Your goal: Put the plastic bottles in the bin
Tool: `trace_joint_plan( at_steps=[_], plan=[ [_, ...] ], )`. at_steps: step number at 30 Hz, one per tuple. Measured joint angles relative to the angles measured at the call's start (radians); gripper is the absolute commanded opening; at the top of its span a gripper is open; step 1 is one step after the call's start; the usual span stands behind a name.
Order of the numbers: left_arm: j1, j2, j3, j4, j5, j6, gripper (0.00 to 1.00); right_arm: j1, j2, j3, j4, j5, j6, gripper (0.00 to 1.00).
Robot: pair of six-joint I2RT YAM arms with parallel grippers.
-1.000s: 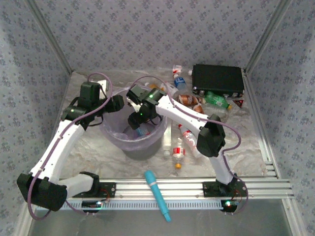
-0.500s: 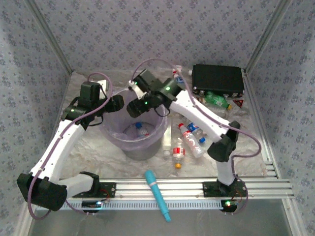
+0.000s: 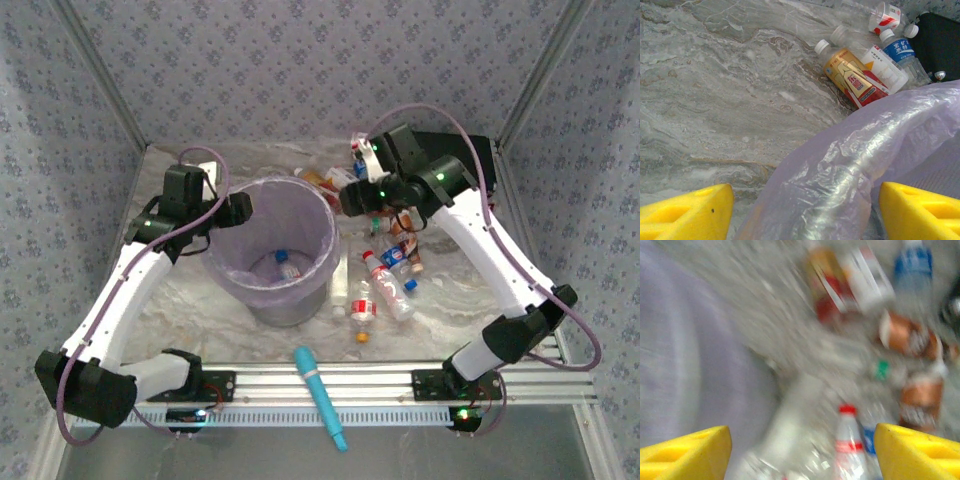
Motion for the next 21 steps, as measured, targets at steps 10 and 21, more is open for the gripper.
trace_joint_plan(
  at_steps=[10,21],
  plan=[
    [0.0,0.0,0.0,0.0,0.0,0.0,0.76,-0.052,-0.001,-0.438,0.014,0.013,0.051,0.74],
    [0.0,0.0,0.0,0.0,0.0,0.0,0.76,-0.066,0.03,-0.655,0.109,-0.027,0.081,0.71]
  ],
)
